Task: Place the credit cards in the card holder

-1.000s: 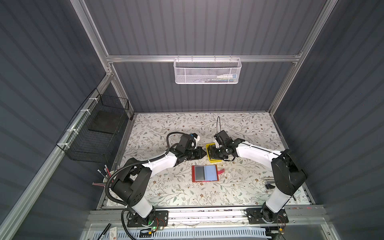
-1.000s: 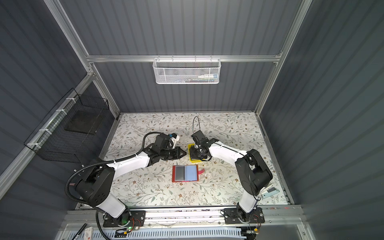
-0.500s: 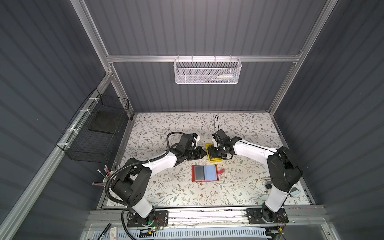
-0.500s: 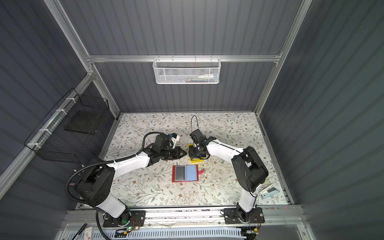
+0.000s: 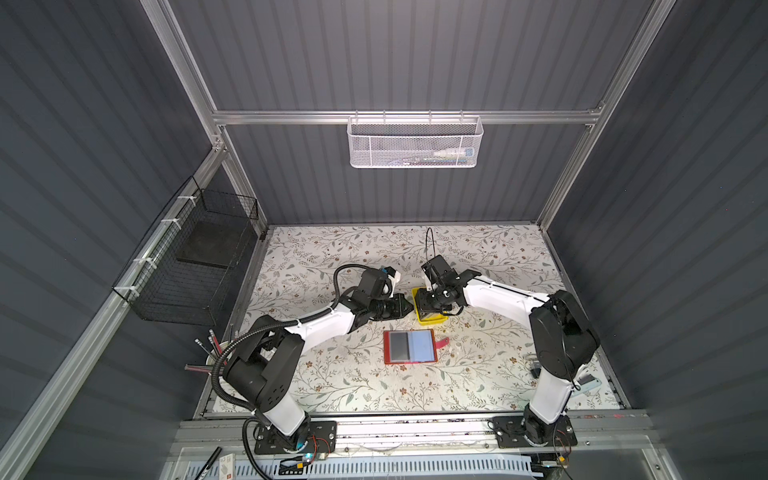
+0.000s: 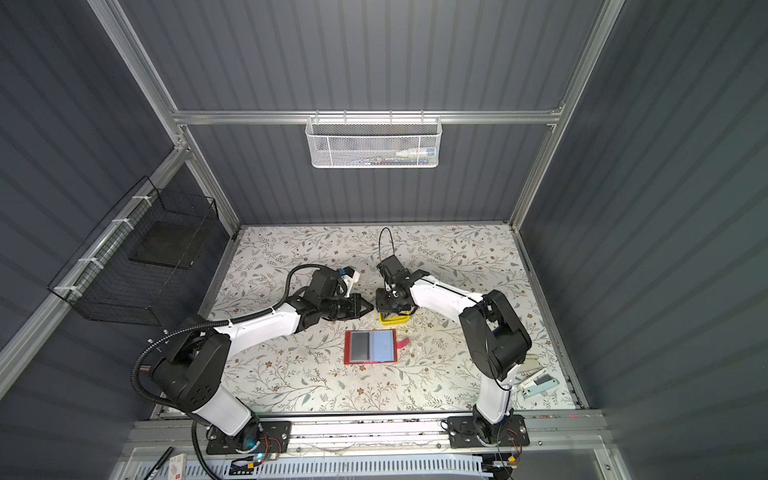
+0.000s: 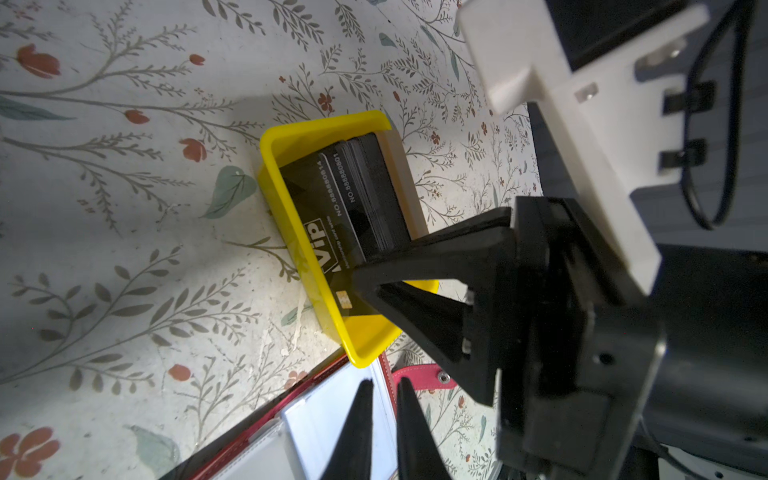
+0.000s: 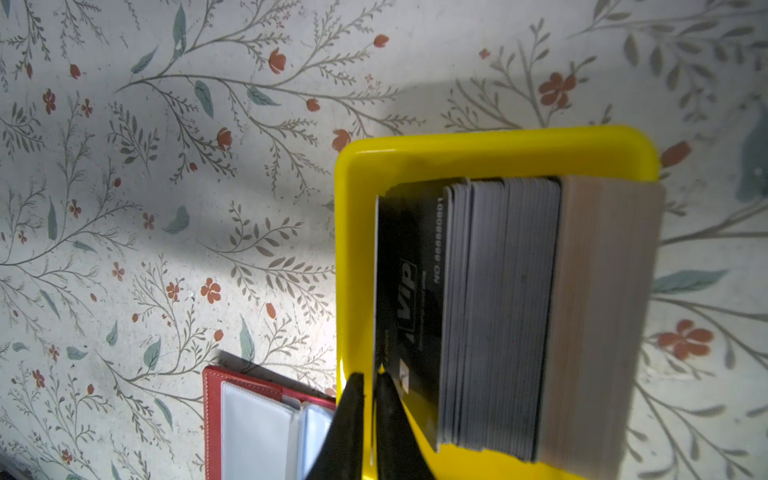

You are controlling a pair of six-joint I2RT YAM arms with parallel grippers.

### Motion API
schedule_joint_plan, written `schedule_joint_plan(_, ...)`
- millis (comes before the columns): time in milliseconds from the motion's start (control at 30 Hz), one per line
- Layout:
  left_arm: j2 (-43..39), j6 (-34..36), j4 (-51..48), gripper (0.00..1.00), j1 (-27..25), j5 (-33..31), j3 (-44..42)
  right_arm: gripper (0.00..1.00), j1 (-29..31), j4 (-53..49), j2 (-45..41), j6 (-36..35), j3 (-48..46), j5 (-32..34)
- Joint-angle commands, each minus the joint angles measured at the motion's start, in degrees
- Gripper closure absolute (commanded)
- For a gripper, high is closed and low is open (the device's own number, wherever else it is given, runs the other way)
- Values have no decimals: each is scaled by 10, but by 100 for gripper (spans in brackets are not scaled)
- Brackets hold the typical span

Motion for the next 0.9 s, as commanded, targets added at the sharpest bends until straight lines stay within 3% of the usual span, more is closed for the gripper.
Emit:
schedule_joint_plan(0,2,-2,10,86,4,11,-7,88,1,-18,18,-10,18,13)
schedule_joint_plan(467,-31,2,68,85,4,36,-57,94,1,-31,9,-17,24,32)
schedule_joint_plan(867,-92,-3,110,79,4,73,-110,96,1,-10,-98,-6,-41,37)
